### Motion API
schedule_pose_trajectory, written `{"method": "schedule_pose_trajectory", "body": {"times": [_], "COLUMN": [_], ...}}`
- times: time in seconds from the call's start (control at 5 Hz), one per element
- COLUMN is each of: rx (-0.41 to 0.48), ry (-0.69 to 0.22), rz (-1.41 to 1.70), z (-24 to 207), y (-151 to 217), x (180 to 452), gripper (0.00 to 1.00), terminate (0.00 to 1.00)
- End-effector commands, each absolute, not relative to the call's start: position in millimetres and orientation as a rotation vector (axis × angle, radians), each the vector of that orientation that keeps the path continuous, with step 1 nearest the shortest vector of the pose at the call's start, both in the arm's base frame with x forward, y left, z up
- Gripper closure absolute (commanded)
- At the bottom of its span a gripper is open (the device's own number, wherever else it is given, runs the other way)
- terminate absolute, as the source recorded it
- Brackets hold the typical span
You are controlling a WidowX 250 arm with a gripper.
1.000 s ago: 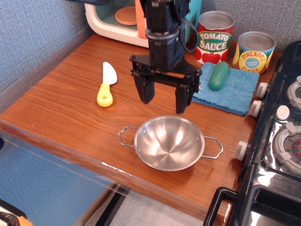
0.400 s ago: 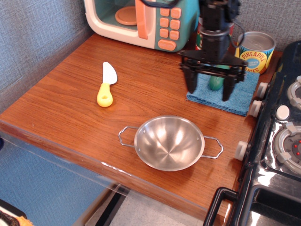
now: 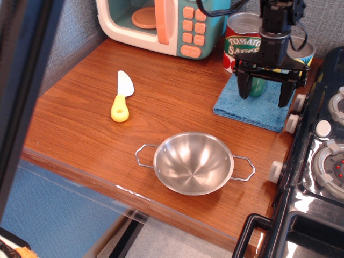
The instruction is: Place the cucumber in the silver pan.
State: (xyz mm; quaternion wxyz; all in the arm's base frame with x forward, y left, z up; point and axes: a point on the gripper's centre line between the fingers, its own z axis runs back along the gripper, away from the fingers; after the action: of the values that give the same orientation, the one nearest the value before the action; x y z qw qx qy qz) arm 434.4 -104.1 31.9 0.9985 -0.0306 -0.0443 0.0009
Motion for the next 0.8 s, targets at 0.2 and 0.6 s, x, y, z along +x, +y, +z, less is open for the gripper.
{"method": "schedule_pose_trajectory", "body": {"times": [0.2, 0.6], "rx": [-0.06, -0.049], "ry": [-0.187, -0.155], "rz": [0.045, 0.08], "z": [70.2, 53.8], "y": [-88.4, -79.5], "x": [465.2, 475.4], "gripper": [0.0, 0.0], "terminate": [0.0, 0.0]}}
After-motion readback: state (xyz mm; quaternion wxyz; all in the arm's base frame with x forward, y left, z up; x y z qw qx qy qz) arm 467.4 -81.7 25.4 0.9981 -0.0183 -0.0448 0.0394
